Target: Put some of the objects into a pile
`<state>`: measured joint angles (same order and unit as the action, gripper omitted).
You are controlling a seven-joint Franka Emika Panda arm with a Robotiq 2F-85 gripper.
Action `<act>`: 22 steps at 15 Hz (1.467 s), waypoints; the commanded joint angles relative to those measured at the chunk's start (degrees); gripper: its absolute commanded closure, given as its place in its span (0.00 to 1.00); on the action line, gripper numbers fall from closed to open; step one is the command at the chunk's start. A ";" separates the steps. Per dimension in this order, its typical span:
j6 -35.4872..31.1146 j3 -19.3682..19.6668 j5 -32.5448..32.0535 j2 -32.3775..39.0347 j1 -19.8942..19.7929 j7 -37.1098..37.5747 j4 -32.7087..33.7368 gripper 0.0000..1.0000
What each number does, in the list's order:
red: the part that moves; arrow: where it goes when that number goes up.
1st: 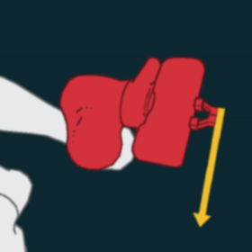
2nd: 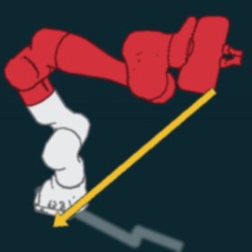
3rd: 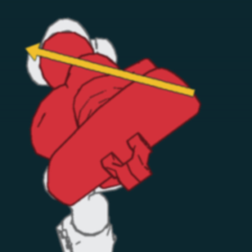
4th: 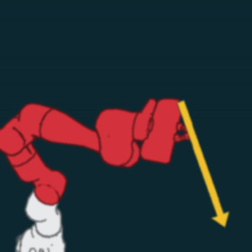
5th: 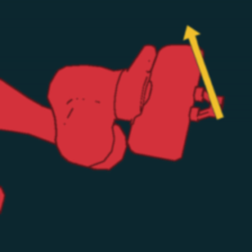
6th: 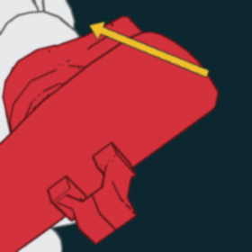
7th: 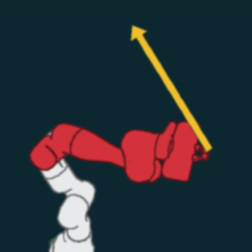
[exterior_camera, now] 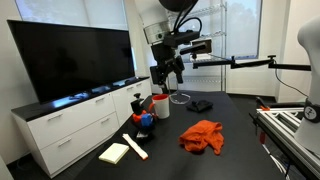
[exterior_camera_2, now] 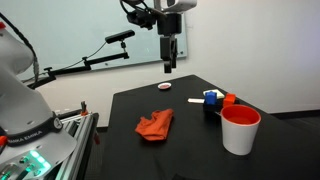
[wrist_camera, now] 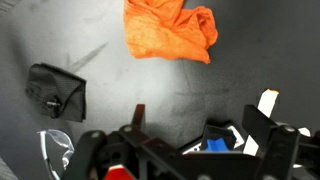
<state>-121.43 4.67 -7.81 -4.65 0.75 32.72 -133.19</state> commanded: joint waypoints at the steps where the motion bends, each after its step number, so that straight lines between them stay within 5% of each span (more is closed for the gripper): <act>1: -5.32 -2.89 -4.09 -5.94 -0.96 -3.45 -6.51 0.00; 7: -13.76 -5.03 -2.39 -8.70 -0.91 -8.43 -12.64 0.00; 22: -17.53 -5.15 0.17 -10.97 -1.30 -13.00 -16.04 0.00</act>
<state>-137.78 0.19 -9.41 -13.19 0.46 22.35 -148.03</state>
